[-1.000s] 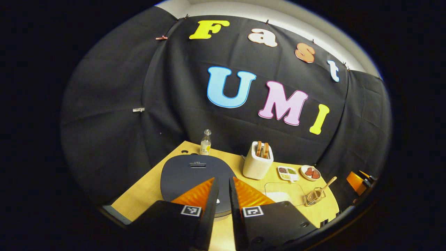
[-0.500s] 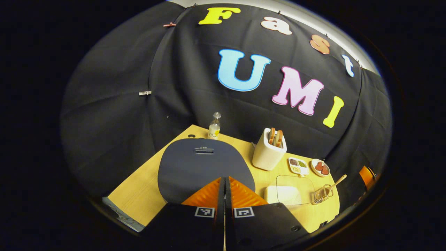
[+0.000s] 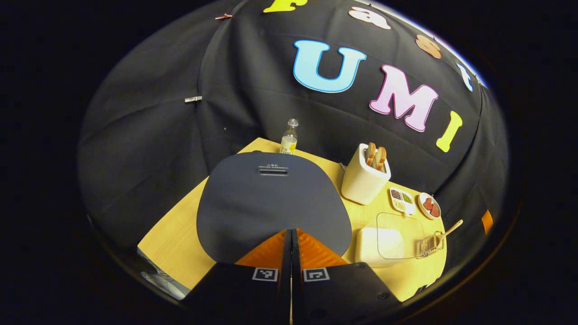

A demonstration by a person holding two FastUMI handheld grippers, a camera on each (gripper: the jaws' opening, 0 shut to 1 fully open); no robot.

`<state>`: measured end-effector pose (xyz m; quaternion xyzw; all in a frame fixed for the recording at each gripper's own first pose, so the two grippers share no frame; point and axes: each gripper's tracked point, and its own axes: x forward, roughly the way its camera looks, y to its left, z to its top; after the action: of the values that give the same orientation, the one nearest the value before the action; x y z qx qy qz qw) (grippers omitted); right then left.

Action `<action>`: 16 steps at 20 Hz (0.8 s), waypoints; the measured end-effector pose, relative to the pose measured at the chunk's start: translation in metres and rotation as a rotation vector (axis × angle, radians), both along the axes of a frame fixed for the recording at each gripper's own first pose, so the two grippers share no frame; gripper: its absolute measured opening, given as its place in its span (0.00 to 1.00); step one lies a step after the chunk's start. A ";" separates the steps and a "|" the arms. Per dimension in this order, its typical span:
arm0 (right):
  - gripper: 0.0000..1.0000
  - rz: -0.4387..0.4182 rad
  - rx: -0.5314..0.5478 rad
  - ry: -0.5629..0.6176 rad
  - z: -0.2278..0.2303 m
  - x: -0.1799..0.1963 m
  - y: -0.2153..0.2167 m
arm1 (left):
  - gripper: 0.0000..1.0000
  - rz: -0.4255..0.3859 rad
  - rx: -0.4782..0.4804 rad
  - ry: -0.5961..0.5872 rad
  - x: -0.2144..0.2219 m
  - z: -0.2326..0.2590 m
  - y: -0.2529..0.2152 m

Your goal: Close the left gripper, press the button to open the rice cooker; take a wooden spoon from the chopstick holder with the right hand, scoop a spoonful of rice and pour it into the rice cooker, then put the wooden spoon back into the chopstick holder.

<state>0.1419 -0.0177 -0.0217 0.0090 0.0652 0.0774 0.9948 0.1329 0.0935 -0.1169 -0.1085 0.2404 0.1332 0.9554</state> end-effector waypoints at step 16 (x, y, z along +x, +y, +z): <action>0.98 -0.020 -0.031 0.052 -0.017 -0.013 -0.025 | 0.07 -0.003 0.056 -0.006 -0.002 -0.006 -0.003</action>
<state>0.1286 -0.0422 -0.0384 -0.0038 0.0920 0.0661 0.9936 0.1310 0.0908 -0.1226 -0.0818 0.2336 0.1379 0.9590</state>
